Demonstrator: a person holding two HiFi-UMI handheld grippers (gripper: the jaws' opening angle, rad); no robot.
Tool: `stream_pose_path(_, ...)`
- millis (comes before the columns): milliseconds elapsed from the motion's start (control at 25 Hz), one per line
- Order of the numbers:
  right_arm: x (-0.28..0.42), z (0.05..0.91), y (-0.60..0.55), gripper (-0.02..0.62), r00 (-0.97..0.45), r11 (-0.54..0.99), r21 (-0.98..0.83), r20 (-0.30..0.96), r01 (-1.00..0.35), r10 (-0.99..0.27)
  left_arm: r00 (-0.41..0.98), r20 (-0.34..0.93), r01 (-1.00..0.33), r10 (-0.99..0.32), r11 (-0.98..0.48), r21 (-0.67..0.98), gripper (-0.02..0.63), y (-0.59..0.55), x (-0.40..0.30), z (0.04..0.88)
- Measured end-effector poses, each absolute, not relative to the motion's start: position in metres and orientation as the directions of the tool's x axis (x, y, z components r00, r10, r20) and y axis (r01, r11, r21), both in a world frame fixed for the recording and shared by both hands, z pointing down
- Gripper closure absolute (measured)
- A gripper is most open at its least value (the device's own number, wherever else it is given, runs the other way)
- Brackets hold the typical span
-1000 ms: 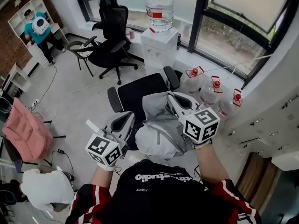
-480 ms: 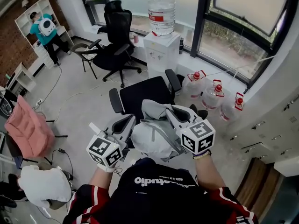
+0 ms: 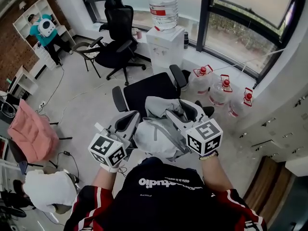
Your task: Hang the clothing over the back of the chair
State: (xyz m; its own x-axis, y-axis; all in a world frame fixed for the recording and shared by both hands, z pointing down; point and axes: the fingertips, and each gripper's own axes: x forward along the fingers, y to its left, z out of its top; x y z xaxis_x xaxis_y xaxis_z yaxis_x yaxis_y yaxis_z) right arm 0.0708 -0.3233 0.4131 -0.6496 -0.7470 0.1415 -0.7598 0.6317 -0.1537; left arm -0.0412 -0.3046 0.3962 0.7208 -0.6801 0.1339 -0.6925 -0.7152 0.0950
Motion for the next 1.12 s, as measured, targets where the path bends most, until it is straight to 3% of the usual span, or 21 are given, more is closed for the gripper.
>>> stream_pose_path(240, 0.079, 0.407, -0.325, 0.293, -0.608, 0.597, -0.114, 0.119, -0.794, -0.785, 0.721, 0.139, -0.692, -0.678, -0.716, 0.097, 0.583, -0.305, -0.038, 0.398)
stream_pose_path(1120, 0.091, 0.402, -0.317, 0.298, -0.563, 0.558, -0.074, 0.095, -0.827, -0.821, 0.697, 0.120, -0.716, -0.707, -0.691, 0.093, 0.583, -0.297, -0.040, 0.395)
